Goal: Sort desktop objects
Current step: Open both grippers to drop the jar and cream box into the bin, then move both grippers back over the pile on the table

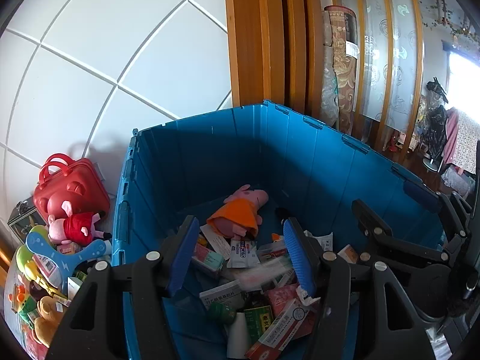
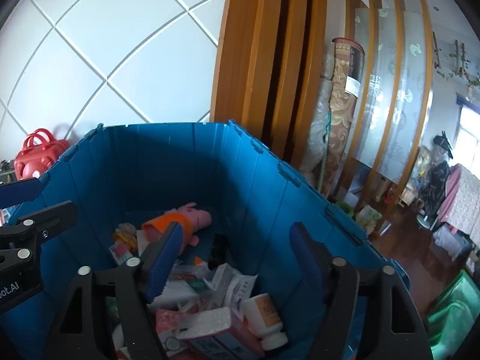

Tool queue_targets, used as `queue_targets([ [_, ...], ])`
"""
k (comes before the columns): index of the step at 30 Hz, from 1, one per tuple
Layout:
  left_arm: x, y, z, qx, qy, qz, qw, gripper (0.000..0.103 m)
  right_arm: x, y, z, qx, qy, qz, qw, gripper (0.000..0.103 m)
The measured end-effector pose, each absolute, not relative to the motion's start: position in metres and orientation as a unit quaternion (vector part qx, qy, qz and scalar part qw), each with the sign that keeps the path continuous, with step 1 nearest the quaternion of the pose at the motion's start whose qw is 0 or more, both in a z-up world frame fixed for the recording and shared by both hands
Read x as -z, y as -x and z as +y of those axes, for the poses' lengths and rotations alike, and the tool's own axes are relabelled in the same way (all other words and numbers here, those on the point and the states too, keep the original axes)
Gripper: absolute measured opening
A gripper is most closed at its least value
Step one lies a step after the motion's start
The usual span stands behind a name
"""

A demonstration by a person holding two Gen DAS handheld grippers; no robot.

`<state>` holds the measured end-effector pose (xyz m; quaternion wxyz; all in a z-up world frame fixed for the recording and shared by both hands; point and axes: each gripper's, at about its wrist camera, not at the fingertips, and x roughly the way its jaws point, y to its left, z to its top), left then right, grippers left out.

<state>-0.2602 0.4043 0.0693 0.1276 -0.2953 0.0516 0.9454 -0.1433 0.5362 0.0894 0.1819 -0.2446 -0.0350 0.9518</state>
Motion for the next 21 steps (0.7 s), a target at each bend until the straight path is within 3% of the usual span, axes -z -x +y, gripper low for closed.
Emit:
queue_targets([
  [12,-0.072,0.257,0.4,-0.95,0.282,0.042,0.129,0.058,-0.092,0.131,0.534,-0.953,0.238,-0.032,0.182,0.082],
  [21,-0.083,0.21,0.356,-0.966,0.229,0.006,0.124,0.059,-0.109,0.109,0.508,-0.965,0.206,-0.033,0.158,0.083],
])
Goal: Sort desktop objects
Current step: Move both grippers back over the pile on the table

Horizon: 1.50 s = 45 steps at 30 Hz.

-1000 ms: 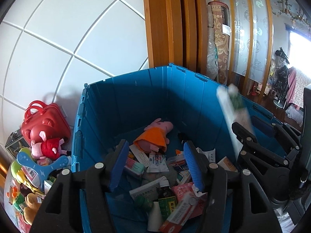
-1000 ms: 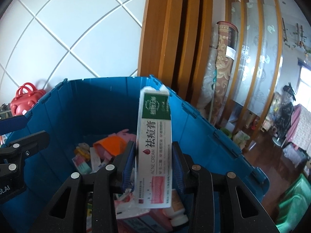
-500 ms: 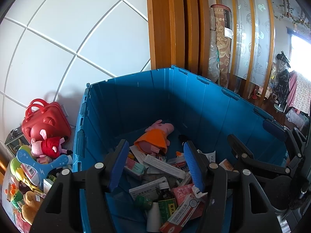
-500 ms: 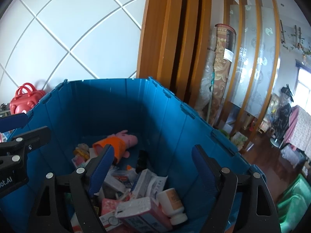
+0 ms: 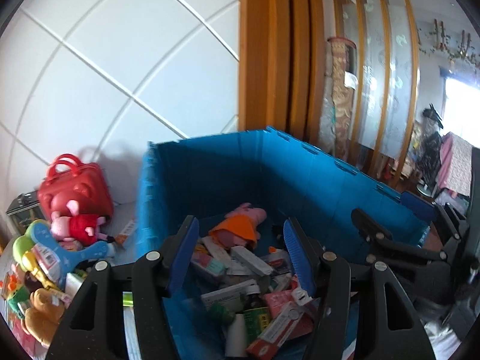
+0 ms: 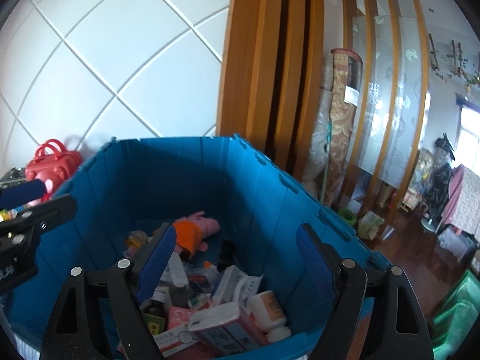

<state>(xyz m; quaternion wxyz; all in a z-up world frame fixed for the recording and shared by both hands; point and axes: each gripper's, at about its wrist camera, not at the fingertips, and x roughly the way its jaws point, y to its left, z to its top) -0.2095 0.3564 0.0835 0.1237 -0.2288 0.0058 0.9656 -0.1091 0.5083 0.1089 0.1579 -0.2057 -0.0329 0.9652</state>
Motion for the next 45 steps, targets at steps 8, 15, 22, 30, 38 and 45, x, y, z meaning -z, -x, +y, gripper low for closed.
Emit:
queue_targets([
  [8,-0.083,0.167,0.268,-0.981,0.19,-0.013,0.028,0.072,-0.125,0.105,0.439,-0.985,0.16,-0.032,0.063,0.083],
  [15,-0.062,0.147,0.176,-0.976,0.207,-0.032,-0.053,0.073,-0.134,0.105,0.351,-0.989,0.137,-0.053,-0.027,0.083],
  [22,-0.024,0.122,0.063,-0.955,0.248,-0.059,-0.15,0.073,-0.129,0.111,0.262,-0.982,0.145,-0.072,-0.102,0.083],
  [30,0.039,0.088,-0.064,-0.911,0.318,-0.1,-0.245,0.073,-0.08,0.15,0.162,-0.956,0.221,-0.086,-0.176,0.083],
  [38,0.108,0.089,-0.116,-0.881,0.38,-0.133,-0.248,0.073,-0.011,0.186,0.093,-0.925,0.288,-0.126,-0.214,0.083],
  [45,0.173,0.127,-0.097,-0.865,0.425,-0.161,-0.211,0.073,0.053,0.217,0.08,-0.888,0.361,-0.153,-0.242,0.083],
])
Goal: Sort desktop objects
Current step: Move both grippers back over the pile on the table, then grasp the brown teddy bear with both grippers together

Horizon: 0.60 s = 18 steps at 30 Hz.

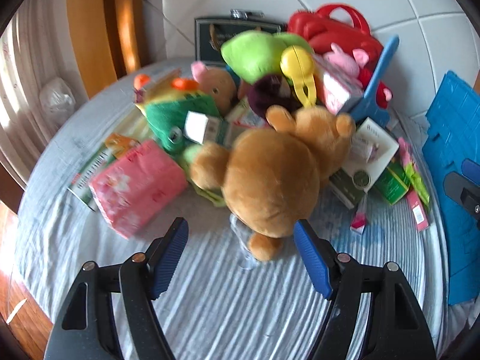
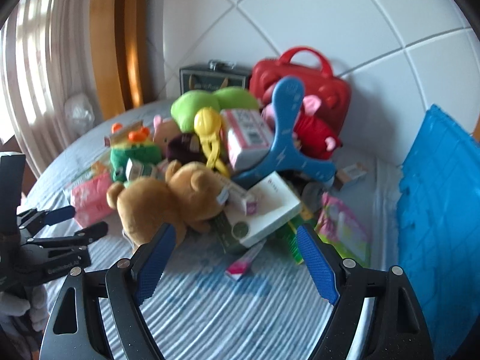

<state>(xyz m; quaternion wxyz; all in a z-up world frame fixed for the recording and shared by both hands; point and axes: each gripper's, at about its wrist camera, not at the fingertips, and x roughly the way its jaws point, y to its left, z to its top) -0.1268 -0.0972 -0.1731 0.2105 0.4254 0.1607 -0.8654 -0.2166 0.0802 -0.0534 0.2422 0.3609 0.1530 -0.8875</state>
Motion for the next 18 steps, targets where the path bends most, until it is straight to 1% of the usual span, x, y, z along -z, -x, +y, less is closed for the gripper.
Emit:
queue_targets([
  [4,0.211,0.149,-0.079,0.854,-0.446,0.168,0.207,0.073,0.079,0.233,0.08,0.87,-0.386,0.169,0.257,0.083],
  [7,0.237,0.163,-0.075,0.848,-0.452,0.163,0.223,0.073,0.095,0.243,0.078,0.858,-0.395,0.184,0.272,0.083],
  [9,0.25,0.166,-0.083,0.835,-0.462,0.151,0.257,0.073,0.105,0.247,0.077,0.851,-0.401,0.192,0.28,0.083],
  [11,0.251,0.157,-0.099,0.827,-0.464,0.161,0.275,0.073,0.112,0.249,0.075,0.844,-0.408,0.194,0.289,0.083],
  [15,0.243,0.128,-0.136,0.804,-0.469,0.152,0.333,0.073,0.117,0.25,0.07,0.832,-0.419,0.188,0.313,0.083],
  [18,0.226,0.115,-0.142,0.813,-0.465,0.153,0.315,0.073,0.119,0.252,0.059,0.823,-0.428,0.174,0.331,0.083],
])
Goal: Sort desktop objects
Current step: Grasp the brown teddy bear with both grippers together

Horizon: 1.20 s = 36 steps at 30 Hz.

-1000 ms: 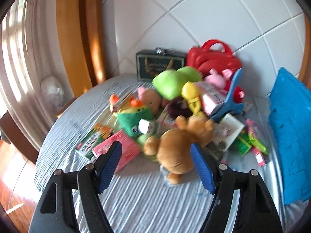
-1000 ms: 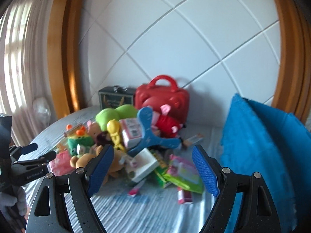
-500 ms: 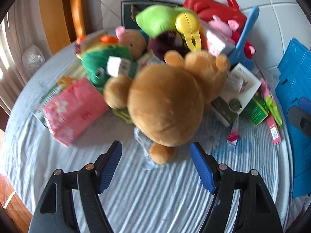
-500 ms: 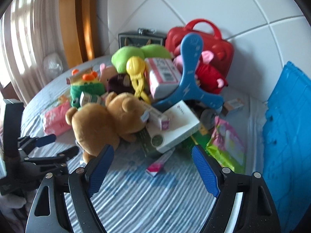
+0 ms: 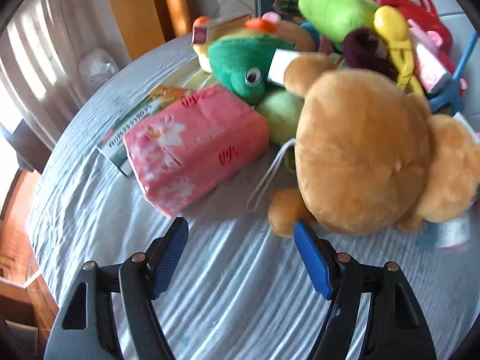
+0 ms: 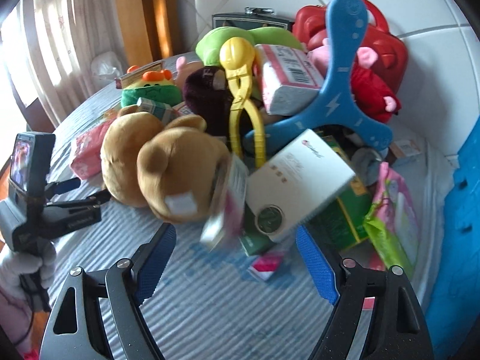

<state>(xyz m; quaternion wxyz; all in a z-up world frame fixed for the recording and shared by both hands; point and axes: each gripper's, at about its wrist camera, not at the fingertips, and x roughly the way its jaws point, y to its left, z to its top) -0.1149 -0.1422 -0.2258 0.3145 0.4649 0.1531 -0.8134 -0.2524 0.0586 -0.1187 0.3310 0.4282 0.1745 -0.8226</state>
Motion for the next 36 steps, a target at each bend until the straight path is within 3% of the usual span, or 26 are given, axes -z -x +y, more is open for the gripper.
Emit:
queue_targets([
  [5,0.198,0.119,-0.114,0.852,-0.453,0.134,0.226,0.073,0.124,0.258,0.035,0.813,-0.445,0.147,0.346,0.083],
  [10,0.206,0.16,-0.107,0.85,-0.483,0.105,0.182,0.073,0.127,0.272,0.017,0.806,-0.467,0.12,0.343,0.083],
  [17,0.224,0.193,-0.121,0.85,-0.502,0.113,0.117,0.096,0.149,0.289,-0.012,0.795,-0.494,0.137,0.325,0.083],
  [22,0.23,0.211,-0.123,0.849,-0.505,0.11,0.106,0.099,0.164,0.302,-0.017,0.793,-0.504,0.114,0.322,0.094],
  [23,0.229,0.212,-0.124,0.851,-0.502,0.115,0.104,0.095,0.164,0.302,-0.015,0.794,-0.503,0.104,0.327,0.092],
  [24,0.227,0.211,-0.123,0.854,-0.497,0.113,0.104,0.094,0.163,0.301,-0.013,0.791,-0.502,0.094,0.337,0.076],
  [25,0.225,0.21,-0.121,0.855,-0.496,0.109,0.103,0.091,0.16,0.297,-0.012,0.794,-0.498,0.095,0.336,0.073],
  [36,0.148,0.199,-0.088,0.89,-0.439,0.06,0.113,0.09,0.099,0.274,0.015,0.821,-0.439,0.075,0.356,0.071],
])
